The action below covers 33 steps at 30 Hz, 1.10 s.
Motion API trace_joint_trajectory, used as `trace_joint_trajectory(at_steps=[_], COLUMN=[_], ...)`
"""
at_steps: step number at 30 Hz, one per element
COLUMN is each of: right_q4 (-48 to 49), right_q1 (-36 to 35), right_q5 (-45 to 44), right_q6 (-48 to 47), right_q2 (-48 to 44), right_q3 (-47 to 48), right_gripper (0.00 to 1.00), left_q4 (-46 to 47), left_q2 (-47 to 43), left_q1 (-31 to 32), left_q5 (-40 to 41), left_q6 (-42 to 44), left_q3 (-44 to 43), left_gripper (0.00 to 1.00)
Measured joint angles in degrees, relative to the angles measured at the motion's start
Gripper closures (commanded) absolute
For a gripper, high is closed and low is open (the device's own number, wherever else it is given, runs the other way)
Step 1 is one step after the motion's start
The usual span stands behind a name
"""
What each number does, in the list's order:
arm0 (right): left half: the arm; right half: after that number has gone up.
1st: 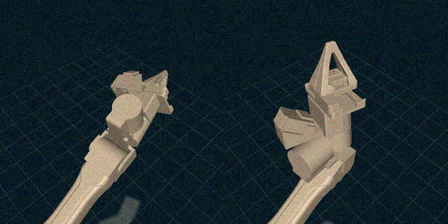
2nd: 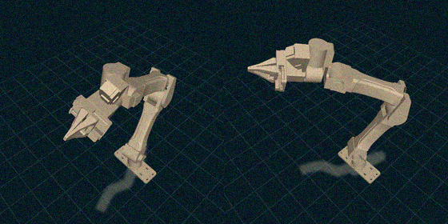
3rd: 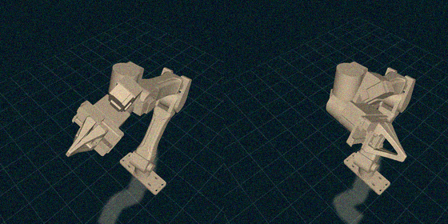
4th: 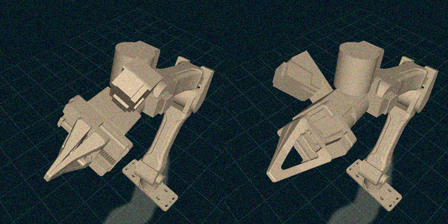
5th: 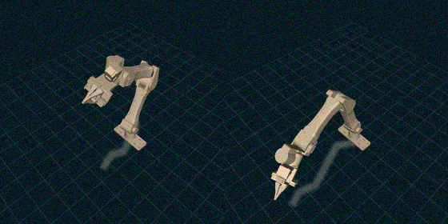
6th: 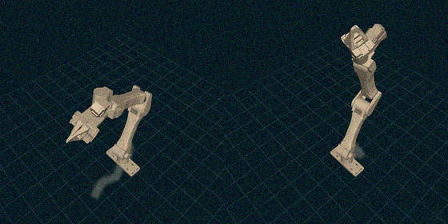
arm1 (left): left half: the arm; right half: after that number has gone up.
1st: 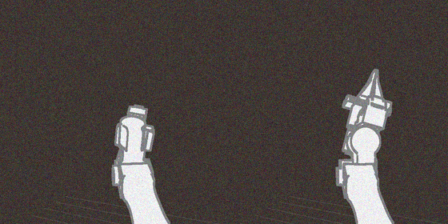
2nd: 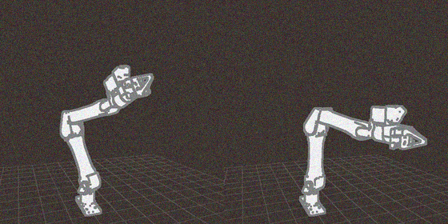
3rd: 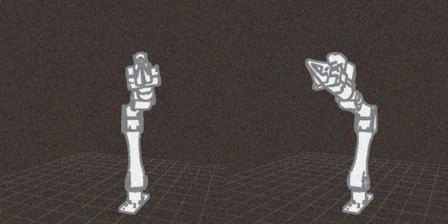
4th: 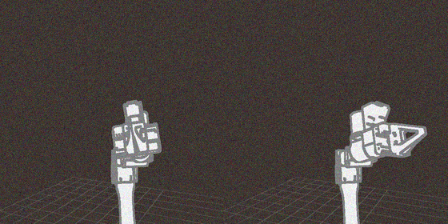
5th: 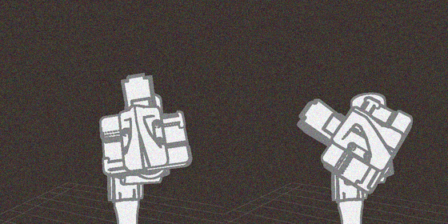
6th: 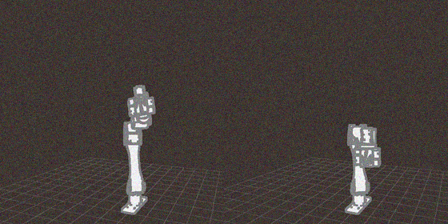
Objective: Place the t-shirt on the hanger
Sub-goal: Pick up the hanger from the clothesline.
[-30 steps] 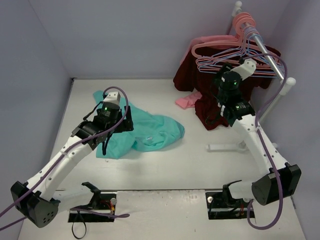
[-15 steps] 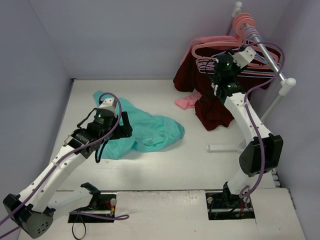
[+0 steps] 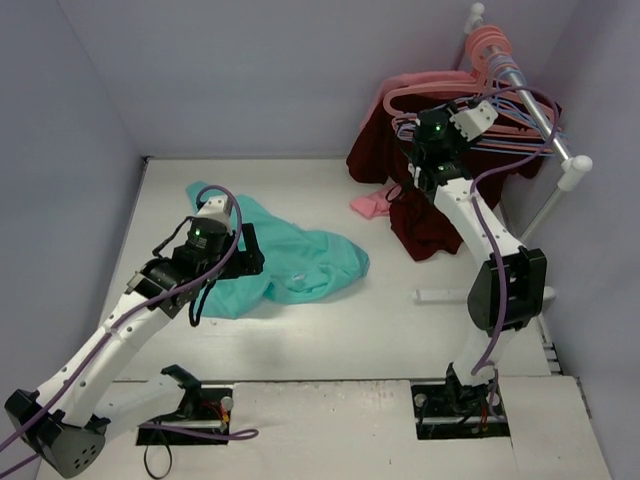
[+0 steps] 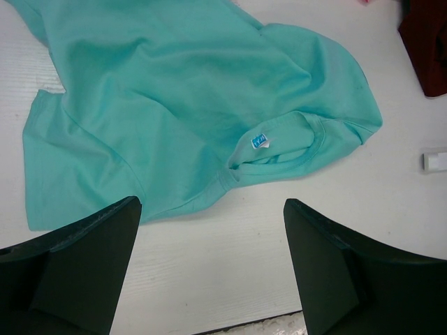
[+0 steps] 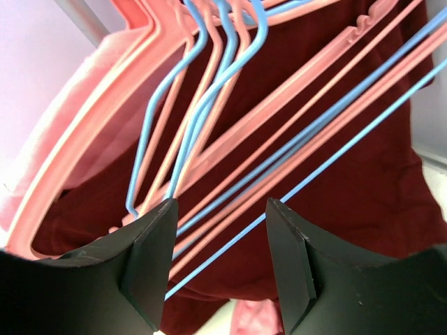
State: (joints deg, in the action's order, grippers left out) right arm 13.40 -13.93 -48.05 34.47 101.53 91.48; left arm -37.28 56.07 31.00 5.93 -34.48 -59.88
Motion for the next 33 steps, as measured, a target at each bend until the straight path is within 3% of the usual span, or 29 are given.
trace_joint_trajectory(at_steps=[18,26,33], right_q4=[4.9,10.7,13.7], right_q1=[0.5,0.8,1.4], right_q5=[-0.1,0.9,1.2], right_q6=[-0.2,-3.2,-5.4], right_q2=[5.9,6.2,6.2], right_q3=[4.6,4.6,4.2], right_gripper=[0.58,0.65,0.80], left_q4=[-0.2,-0.3,-0.3], left_q2=[-0.1,-0.2,-0.2], left_q1=[0.0,0.0,0.0], left_q5=[-0.2,-0.2,-0.2], left_q6=[0.0,0.0,0.0], left_q3=[1.3,2.3,2.4], left_gripper=[0.21,0.21,0.21])
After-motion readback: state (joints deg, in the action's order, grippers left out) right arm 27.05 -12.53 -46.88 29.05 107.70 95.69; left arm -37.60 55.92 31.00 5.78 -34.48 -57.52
